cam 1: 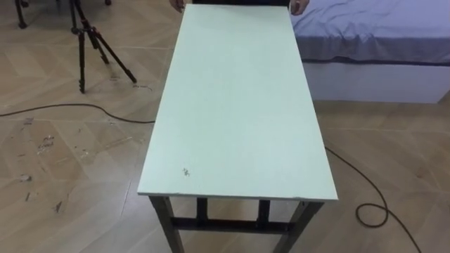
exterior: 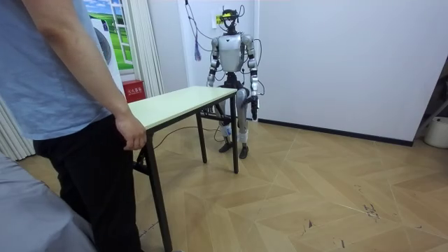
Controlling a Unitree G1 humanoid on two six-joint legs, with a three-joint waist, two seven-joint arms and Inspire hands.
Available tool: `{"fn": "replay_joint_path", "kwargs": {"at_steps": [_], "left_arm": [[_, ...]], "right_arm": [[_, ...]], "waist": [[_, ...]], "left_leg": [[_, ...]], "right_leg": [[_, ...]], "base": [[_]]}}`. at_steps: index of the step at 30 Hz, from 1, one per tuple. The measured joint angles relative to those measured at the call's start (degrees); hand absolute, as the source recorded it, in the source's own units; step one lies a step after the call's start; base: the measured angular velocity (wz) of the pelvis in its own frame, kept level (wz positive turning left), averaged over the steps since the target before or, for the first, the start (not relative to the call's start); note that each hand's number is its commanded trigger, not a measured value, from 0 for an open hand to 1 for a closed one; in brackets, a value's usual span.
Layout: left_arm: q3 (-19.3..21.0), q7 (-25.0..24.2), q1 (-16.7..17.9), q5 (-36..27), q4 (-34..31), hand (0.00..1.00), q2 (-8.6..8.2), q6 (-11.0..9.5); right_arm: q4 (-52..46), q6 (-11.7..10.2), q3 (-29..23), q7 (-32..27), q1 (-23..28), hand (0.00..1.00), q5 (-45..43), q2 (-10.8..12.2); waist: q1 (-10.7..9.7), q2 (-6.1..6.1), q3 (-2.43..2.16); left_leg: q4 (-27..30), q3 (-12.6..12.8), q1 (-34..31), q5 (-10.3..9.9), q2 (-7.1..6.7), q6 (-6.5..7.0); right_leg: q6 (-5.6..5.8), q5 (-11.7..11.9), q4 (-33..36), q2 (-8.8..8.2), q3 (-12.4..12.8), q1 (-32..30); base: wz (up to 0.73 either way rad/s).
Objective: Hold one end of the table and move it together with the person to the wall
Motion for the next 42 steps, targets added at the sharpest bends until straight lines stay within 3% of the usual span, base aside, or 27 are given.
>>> {"fn": "replay_joint_path", "kwargs": {"at_steps": [4,5,9,13,18,22,25,32,35,42], "left_arm": [[-5.4,-3.4,3.1,-11.6,-7.4,0.0,0.02,0.2],[-6.1,-3.6,3.4,-12.1,-8.4,0.0,0.19,0.0],[-11.6,-4.3,5.2,-17.6,-13.7,0.0,2.73,0.2],[-14.0,-4.3,6.2,-23.4,-20.4,0.0,3.84,0.1],[-18.5,-4.3,3.6,-30.5,-31.2,0.0,2.82,-0.2],[-19.0,-4.3,2.2,-31.5,-36.8,0.0,2.73,-0.1],[-19.1,-4.3,2.0,-31.8,-37.6,0.0,2.85,-0.1],[-19.4,-4.2,1.8,-31.7,-38.7,0.0,4.16,0.0],[-18.9,-4.2,1.4,-31.2,-41.8,0.0,5.31,0.1],[-17.2,-3.9,0.6,-30.8,-42.4,0.0,6.09,1.6]], "right_arm": [[-7.2,0.3,0.2,2.2,2.7,0.0,6.3,0.9],[-8.5,0.7,0.2,2.5,3.2,0.0,7.1,0.9],[-17.4,1.3,3.0,3.8,6.0,0.0,13.9,0.4],[-22.3,1.2,6.5,6.3,5.2,0.0,15.9,0.5],[-27.4,1.2,9.3,7.2,5.0,0.0,18.8,0.5],[-31.8,1.2,9.4,7.3,5.1,0.0,19.9,-0.3],[-32.4,1.2,9.8,7.3,4.8,0.0,19.9,-1.2],[-32.7,1.1,10.4,7.1,3.6,0.0,19.6,-1.5],[-35.8,1.2,10.8,7.0,3.4,0.0,19.6,-1.9],[-36.3,2.5,10.9,6.0,3.4,0.0,21.9,-2.2]], "waist": [[-0.2,0.25,-0.04],[-0.2,0.25,-0.07],[-0.6,0.8,-0.14],[-1.6,1.19,0.08],[-2.1,1.4,0.15],[-2.5,1.26,0.27],[-2.6,1.34,0.22],[-2.9,0.67,0.58],[-3.1,0.25,0.47],[-2.6,0.2,0.43]], "left_leg": [[0.0,0.0,-0.5,-0.1,-0.04,0.15],[0.0,-0.1,-0.7,-0.1,-0.05,0.15],[0.5,-0.1,-0.9,-0.1,-0.05,0.15],[0.7,-0.1,-1.0,-0.1,0.04,0.19],[0.9,-0.1,-1.6,-0.2,-0.08,0.4],[0.7,0.2,-1.0,-0.2,-0.02,0.4],[0.5,0.3,-0.7,-0.2,-0.02,0.39],[0.7,0.2,-1.0,-0.2,-0.07,0.39],[0.7,0.2,-1.3,-0.2,-0.05,0.4],[0.3,1.1,-0.7,-0.2,-0.03,0.4]], "right_leg": [[0.03,0.0,0.1,-0.06,-0.1,-0.3],[0.03,0.0,0.1,-0.07,-0.1,-0.4],[0.03,0.0,0.3,-0.09,-0.1,-0.5],[0.03,0.0,1.0,-0.17,-0.2,-1.1],[0.08,0.0,1.1,-0.53,-0.9,-1.2],[0.08,0.0,1.1,-0.31,-0.4,-1.2],[0.08,0.0,1.1,-0.23,-0.1,-1.2],[0.08,0.0,1.1,-0.33,0.1,-1.8],[0.08,0.0,1.2,-0.31,0.1,-2.1],[0.08,0.0,1.1,-0.33,0.2,-2.0]], "base": [[0.02],[0.0],[0.0],[0.0],[0.01],[-0.07],[-0.06],[0.0],[0.0],[-0.05]]}}
